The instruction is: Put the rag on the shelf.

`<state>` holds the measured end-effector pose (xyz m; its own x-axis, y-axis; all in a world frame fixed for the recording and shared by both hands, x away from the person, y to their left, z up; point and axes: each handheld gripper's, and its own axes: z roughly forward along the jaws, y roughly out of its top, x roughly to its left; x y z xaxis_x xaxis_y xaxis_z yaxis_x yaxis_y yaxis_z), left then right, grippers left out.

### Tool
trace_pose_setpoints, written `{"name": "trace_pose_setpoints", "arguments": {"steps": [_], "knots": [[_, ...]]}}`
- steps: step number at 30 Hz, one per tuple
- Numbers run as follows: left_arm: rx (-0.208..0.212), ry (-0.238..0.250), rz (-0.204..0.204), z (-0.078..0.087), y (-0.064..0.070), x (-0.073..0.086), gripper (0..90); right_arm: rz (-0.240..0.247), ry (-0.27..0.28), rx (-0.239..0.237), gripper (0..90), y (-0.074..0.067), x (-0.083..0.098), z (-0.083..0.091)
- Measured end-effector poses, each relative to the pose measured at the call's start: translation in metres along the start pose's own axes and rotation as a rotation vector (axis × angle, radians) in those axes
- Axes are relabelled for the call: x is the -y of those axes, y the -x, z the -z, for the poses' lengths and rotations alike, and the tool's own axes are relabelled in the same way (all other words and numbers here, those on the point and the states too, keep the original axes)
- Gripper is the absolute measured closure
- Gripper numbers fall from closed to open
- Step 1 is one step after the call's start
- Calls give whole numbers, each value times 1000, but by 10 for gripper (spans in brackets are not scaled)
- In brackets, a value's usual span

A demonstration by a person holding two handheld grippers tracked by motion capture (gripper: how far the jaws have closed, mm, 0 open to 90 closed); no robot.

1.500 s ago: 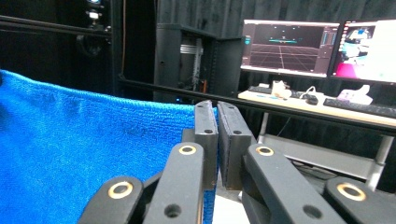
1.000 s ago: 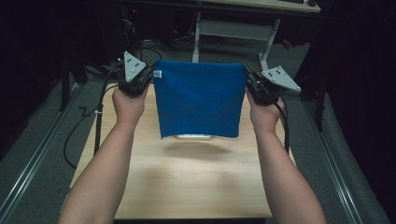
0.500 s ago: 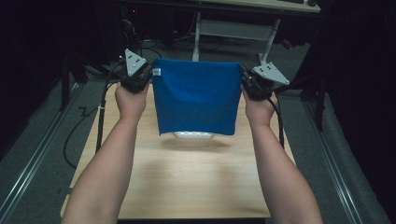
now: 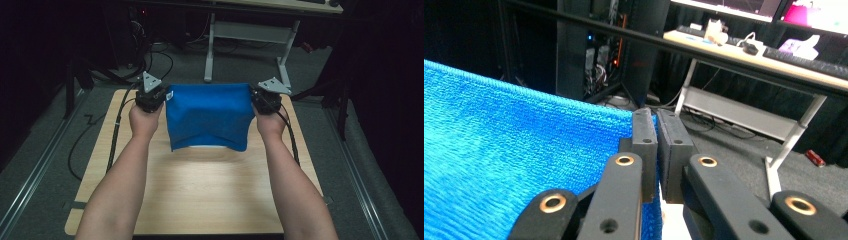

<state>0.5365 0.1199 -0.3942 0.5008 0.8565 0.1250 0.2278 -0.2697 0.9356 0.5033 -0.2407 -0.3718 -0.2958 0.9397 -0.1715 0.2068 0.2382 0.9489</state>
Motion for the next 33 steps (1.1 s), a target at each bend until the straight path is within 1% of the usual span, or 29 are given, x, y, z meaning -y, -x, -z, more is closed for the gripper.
{"name": "trace_pose_setpoints", "arguments": {"steps": [1,2,3,4,5,6,7,8,9,14,15,16,17,18,20,21,22,23,24,26,29,31,33], "knots": [[0,0,0,0,0,0,892,-3,-11,-6,878,-1,4,-2],[7,1,8,-2,0,11,892,-4,-20,-7,878,-2,8,-4],[7,1,8,-2,0,11,892,-4,-20,-7,878,-2,8,-4],[15,-10,19,-3,0,15,892,0,-27,-12,878,-3,12,-5],[22,-26,26,-5,1,25,892,-1,-43,-20,878,-4,20,-8],[22,-26,26,-5,1,25,892,-1,-43,-20,878,-4,20,-8],[27,-37,29,-6,1,29,892,-6,-50,-26,877,-4,24,-10],[37,-53,38,-7,3,38,892,-23,-62,-31,877,-6,32,-11],[37,-53,38,-7,3,38,892,-23,-62,-31,877,-6,32,-11],[70,-86,64,-11,7,58,892,-63,-96,-53,877,-7,54,-16],[81,-107,64,-13,8,62,892,-74,-106,-54,877,-7,58,-17],[86,-121,55,-14,10,65,892,-81,-114,-59,877,-7,64,-18],[87,-118,52,-14,12,67,892,-95,-126,-65,877,-8,72,-18],[97,-121,63,-15,13,72,892,-99,-134,-68,876,-9,75,-19],[100,-124,66,-15,13,74,892,-101,-139,-71,876,-10,78,-19],[109,-141,60,-16,15,79,891,-104,-138,-75,876,-11,83,-19],[109,-141,60,-16,15,79,892,-104,-138,-75,876,-11,83,-19],[115,-156,57,-17,17,84,892,-119,-144,-80,876,-11,88,-19],[115,-156,57,-17,17,84,892,-119,-144,-80,876,-11,88,-19],[119,-168,56,-18,19,89,892,-132,-158,-83,876,-12,94,-20],[121,-185,55,-20,22,96,891,-130,-176,-87,875,-15,103,-20],[125,-194,57,-20,25,101,891,-133,-174,-83,875,-15,107,-19],[124,-194,60,-20,26,103,891,-138,-183,-85,875,-14,111,-19]]}}
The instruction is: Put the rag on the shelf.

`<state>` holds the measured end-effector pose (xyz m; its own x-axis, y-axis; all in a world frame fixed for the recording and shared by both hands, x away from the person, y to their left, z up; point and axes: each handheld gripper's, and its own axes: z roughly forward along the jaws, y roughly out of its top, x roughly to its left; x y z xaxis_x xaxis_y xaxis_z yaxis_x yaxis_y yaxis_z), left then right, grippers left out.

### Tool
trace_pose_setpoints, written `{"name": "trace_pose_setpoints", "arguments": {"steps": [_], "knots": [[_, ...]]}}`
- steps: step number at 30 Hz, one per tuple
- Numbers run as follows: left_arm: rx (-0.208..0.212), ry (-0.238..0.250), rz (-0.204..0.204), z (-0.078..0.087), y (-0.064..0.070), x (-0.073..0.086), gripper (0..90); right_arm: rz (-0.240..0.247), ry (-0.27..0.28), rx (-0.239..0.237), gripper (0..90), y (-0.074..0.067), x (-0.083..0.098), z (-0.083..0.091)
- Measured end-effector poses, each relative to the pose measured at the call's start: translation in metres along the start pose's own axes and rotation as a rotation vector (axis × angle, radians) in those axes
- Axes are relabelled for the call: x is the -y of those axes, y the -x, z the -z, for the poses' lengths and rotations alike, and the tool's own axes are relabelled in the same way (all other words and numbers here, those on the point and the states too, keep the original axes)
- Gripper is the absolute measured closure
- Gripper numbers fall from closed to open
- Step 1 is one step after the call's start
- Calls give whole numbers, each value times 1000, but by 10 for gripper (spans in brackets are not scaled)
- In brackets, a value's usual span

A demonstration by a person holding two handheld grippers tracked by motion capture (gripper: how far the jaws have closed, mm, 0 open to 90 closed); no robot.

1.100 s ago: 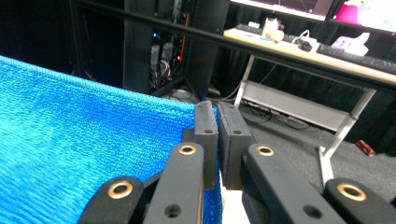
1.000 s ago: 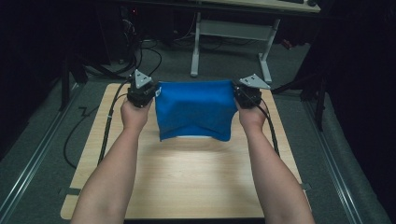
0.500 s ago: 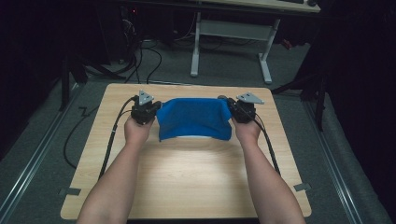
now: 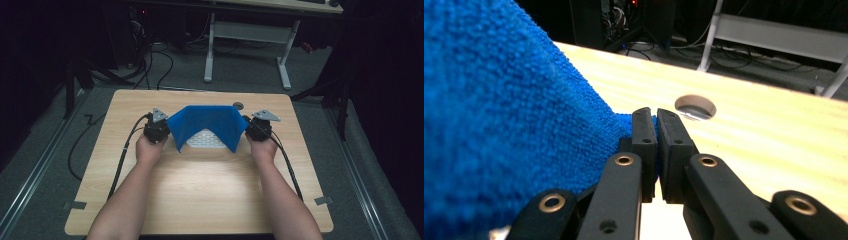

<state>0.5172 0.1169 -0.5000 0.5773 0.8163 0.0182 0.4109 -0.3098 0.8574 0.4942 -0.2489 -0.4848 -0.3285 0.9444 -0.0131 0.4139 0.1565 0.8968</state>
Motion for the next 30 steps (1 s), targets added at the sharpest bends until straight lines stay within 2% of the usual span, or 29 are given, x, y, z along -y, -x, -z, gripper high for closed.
{"name": "trace_pose_setpoints", "arguments": {"steps": [4,15,18,19,20,22,23,26,30], "knots": [[11,-10,12,-2,2,6,890,1,-19,-2,874,0,6,-1],[16,-10,17,0,4,5,881,11,-20,-1,853,-2,6,1],[9,-3,25,2,4,5,803,8,-24,-1,808,-1,5,3],[6,2,29,3,4,5,803,8,-24,-1,808,-1,5,3],[4,12,47,5,3,5,743,8,-23,6,778,0,4,4],[-4,13,50,7,2,5,715,5,-21,10,753,1,3,5],[-15,23,59,10,1,5,661,-3,-20,8,722,3,1,8],[-22,28,73,13,-1,5,625,-5,-18,16,709,5,0,11],[-40,33,71,19,-3,4,567,-8,-5,29,664,9,-4,18]]}}
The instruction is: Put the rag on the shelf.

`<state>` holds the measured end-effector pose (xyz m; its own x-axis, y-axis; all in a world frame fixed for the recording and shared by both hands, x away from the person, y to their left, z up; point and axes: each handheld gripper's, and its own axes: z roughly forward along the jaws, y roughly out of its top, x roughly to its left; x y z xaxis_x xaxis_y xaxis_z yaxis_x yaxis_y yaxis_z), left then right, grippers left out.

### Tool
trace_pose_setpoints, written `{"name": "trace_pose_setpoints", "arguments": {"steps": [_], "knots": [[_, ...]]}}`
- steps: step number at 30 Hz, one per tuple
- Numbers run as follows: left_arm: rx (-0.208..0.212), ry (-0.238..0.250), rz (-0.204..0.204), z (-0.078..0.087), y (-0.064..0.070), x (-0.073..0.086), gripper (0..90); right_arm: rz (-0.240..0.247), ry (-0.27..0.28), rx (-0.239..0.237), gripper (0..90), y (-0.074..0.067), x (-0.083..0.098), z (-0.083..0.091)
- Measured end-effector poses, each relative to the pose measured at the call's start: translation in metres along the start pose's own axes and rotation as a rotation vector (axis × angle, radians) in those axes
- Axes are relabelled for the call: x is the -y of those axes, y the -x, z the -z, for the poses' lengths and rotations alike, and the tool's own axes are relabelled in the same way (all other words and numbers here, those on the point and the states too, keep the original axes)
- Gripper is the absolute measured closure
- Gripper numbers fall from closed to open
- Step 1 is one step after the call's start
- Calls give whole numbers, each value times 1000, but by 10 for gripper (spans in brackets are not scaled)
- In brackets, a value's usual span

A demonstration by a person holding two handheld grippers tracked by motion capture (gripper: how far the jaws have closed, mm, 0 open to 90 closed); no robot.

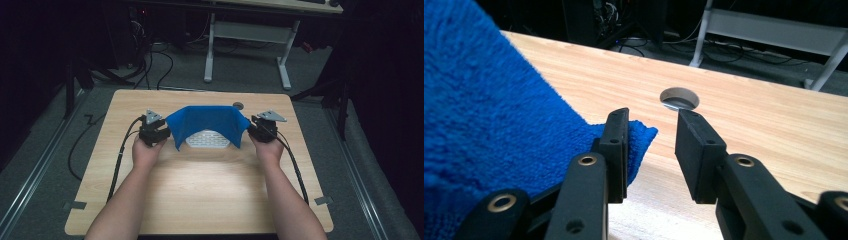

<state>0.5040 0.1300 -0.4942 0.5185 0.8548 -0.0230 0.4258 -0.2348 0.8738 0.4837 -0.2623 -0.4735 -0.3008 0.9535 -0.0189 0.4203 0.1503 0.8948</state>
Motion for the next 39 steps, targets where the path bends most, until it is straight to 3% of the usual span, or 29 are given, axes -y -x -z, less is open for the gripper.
{"name": "trace_pose_setpoints", "arguments": {"steps": [14,26,31,33,34,39], "knots": [[-33,20,6,28,-7,4,545,4,29,14,602,13,0,30],[-41,0,21,33,-11,13,545,24,36,17,574,13,3,42],[-31,16,17,31,-6,13,546,7,16,20,569,17,7,31],[-27,14,8,30,-4,13,546,7,-20,27,571,17,14,18],[-25,9,2,29,-4,14,546,2,-65,29,572,16,23,7],[-28,5,4,32,-6,13,546,4,-119,32,572,15,36,-5]]}}
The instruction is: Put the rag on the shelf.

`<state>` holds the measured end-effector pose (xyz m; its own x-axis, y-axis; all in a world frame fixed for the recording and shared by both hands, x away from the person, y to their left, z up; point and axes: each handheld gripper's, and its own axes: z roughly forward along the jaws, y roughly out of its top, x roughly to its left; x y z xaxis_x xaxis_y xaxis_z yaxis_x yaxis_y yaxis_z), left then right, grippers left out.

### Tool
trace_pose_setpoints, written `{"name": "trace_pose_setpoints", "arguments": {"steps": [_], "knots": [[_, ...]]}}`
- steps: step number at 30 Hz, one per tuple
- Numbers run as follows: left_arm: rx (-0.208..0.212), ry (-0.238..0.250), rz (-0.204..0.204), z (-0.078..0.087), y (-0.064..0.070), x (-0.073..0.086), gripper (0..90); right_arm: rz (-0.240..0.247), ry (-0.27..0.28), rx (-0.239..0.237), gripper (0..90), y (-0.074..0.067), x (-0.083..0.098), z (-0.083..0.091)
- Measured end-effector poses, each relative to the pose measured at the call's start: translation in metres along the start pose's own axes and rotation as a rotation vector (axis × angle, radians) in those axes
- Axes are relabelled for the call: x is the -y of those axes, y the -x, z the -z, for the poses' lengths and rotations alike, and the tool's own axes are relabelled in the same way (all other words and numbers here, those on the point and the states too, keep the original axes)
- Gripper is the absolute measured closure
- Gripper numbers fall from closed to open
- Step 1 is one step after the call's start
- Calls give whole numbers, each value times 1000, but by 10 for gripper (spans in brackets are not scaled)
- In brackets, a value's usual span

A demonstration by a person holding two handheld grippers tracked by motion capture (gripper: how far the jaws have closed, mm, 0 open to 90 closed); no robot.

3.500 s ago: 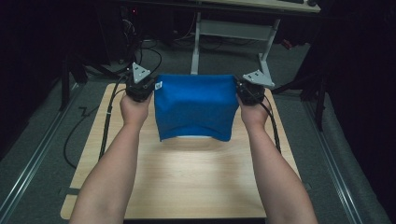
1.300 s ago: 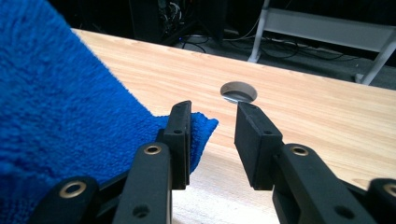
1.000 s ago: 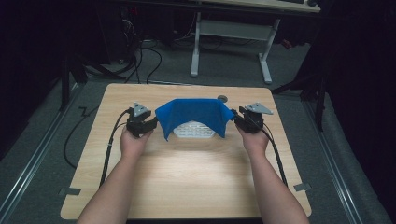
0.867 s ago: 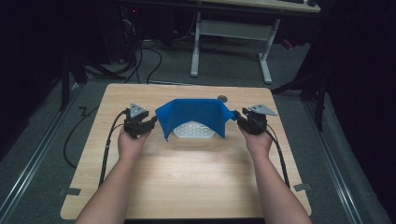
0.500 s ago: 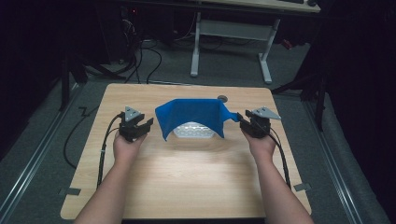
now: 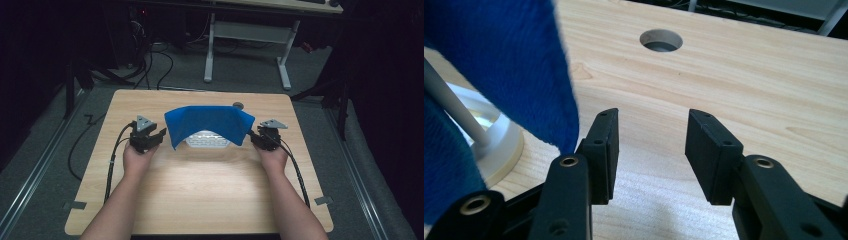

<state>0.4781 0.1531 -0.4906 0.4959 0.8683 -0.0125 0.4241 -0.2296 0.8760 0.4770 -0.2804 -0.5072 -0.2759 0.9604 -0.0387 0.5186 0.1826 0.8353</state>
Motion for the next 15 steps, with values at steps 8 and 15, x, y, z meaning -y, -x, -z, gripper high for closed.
{"name": "trace_pose_setpoints", "arguments": {"steps": [8,15], "knots": [[-5,0,-6,4,0,-2,546,4,53,11,571,6,-14,17],[-15,12,0,13,0,0,546,-4,80,0,554,11,-19,40]]}}
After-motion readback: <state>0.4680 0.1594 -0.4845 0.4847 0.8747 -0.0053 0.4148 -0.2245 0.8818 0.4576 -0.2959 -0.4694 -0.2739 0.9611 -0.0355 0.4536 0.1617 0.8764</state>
